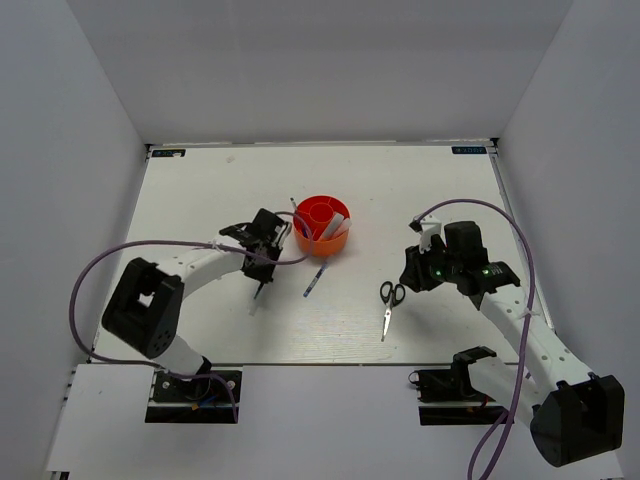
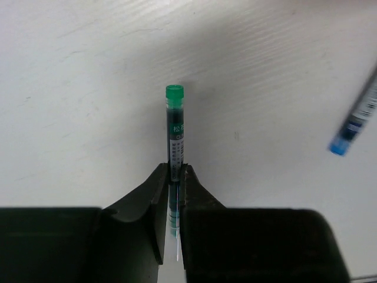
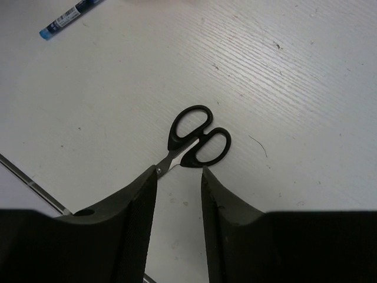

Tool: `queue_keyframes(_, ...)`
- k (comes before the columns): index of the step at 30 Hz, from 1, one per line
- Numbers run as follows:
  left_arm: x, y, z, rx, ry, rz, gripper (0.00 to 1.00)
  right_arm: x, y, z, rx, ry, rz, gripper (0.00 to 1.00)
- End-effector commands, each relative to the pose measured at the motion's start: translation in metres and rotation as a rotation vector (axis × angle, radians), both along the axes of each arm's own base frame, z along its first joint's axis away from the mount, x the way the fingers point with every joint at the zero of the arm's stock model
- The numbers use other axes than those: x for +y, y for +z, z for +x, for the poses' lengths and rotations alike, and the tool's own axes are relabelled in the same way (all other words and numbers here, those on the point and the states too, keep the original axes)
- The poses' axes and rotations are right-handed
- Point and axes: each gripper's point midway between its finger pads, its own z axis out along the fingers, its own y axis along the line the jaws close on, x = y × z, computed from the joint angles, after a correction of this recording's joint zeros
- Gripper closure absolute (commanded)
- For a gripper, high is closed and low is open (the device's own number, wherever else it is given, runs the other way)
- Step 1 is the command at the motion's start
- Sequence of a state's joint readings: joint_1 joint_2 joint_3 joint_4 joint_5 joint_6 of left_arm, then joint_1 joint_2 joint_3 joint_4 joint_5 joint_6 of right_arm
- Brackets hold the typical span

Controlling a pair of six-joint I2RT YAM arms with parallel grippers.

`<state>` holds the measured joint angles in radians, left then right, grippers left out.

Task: Sort the stationery into containers
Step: Pick up the pen from the center of the board, then place the pen in the storage box.

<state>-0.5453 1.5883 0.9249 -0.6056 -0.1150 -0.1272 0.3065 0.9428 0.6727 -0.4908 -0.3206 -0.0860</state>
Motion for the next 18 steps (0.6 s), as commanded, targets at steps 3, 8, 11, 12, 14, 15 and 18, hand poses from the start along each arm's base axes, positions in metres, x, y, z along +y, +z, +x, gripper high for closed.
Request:
queue_keyframes(3,-0.026,0.095,0.028,-0.214,0.022,-0.193,1.0,0.005,0.007,0.001,-0.027,0.023,0.033,0.62)
queue_keyframes(8,-0.058,0.169,0.059,-0.366,-0.005,-0.364,1.0,0.004,0.006,0.001,-0.029,0.024,0.029,0.7)
queue_keyframes(11,-0.074,0.201,0.08,-0.47,-0.04,-0.421,1.0,0.006,0.007,0.002,-0.037,0.027,0.033,0.73)
queue_keyframes(12,-0.077,0.203,0.085,-0.481,-0.047,-0.421,1.0,0.005,0.006,0.002,-0.037,0.031,0.027,0.73)
queue_keyframes(14,-0.093,0.225,0.101,-0.564,-0.109,-0.475,1.0,0.005,0.005,0.002,-0.032,0.024,0.032,0.74)
queue_keyframes(15,-0.1,0.233,0.111,-0.613,-0.125,-0.499,1.0,0.005,0.005,0.003,-0.034,0.024,0.032,0.74)
queue_keyframes(18,-0.114,0.251,0.136,-0.698,-0.167,-0.566,1.0,0.005,0.002,0.004,-0.027,0.023,0.03,0.74)
